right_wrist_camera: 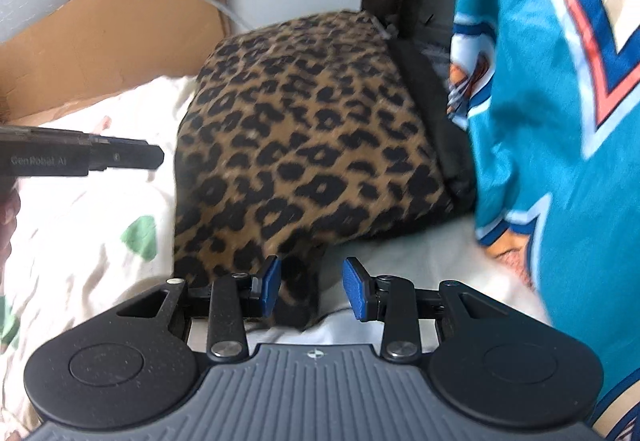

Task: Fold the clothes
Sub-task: 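Lower the shorts onto the black garment and open both tools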

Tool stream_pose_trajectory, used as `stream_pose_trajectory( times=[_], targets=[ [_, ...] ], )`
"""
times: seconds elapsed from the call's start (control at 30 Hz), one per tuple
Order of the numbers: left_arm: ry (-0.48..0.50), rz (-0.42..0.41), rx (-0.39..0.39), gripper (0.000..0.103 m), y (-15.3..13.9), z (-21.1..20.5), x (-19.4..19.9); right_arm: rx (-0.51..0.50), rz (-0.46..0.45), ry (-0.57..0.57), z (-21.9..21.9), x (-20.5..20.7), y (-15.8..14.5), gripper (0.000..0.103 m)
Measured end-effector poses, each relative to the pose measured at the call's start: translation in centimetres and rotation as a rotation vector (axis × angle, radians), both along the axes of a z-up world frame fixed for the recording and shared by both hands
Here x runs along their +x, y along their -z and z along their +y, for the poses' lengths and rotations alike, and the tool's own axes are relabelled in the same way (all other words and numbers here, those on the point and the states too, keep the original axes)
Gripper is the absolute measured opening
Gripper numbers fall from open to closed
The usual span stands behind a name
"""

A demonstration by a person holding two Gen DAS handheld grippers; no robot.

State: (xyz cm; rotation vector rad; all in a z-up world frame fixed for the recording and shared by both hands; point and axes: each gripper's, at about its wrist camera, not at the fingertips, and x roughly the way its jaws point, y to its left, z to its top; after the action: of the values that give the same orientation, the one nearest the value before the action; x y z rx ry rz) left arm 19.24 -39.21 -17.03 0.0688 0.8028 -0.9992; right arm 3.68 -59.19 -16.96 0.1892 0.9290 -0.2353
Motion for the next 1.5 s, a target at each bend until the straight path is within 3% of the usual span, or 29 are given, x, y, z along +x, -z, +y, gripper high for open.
stream_pose_trajectory(
  times=[0.2,0.27,0.33,0.43,0.8,1.1,1.2,1.5],
  targets=[
    [0.009,0.027,0.017,0.031,0.4,1.1,-1.2,0.014,0.052,-0.051,1.1,0.0,1.9,0.042],
    [0.015,0.037,0.022,0.031,0.4,1.4,-1.7,0.037,0.047,-0.06,1.1,-0.1,2.0,0.035],
    [0.02,0.037,0.029,0.031,0.4,1.8,-2.1,0.051,0.048,-0.053,1.1,-0.3,1.9,0.013],
    [0.024,0.037,0.043,0.031,0.3,2.3,-2.8,0.084,0.038,-0.042,0.8,-0.7,1.6,0.009],
    [0.102,0.041,0.063,0.031,1.4,-0.6,-6.7,0.105,0.033,-0.041,1.0,-2.2,0.4,0.009],
    [0.126,0.049,0.194,0.021,4.6,-2.4,-8.0,0.105,-0.027,-0.038,0.6,-3.1,-1.5,0.01],
    [0.129,0.058,0.193,0.015,4.4,-2.1,-8.1,0.091,-0.039,-0.045,0.7,-3.3,-2.0,0.01],
    [0.16,0.062,0.19,0.016,1.7,-0.8,-8.8,0.098,-0.054,-0.039,1.3,-3.4,-2.9,0.011]
  ],
)
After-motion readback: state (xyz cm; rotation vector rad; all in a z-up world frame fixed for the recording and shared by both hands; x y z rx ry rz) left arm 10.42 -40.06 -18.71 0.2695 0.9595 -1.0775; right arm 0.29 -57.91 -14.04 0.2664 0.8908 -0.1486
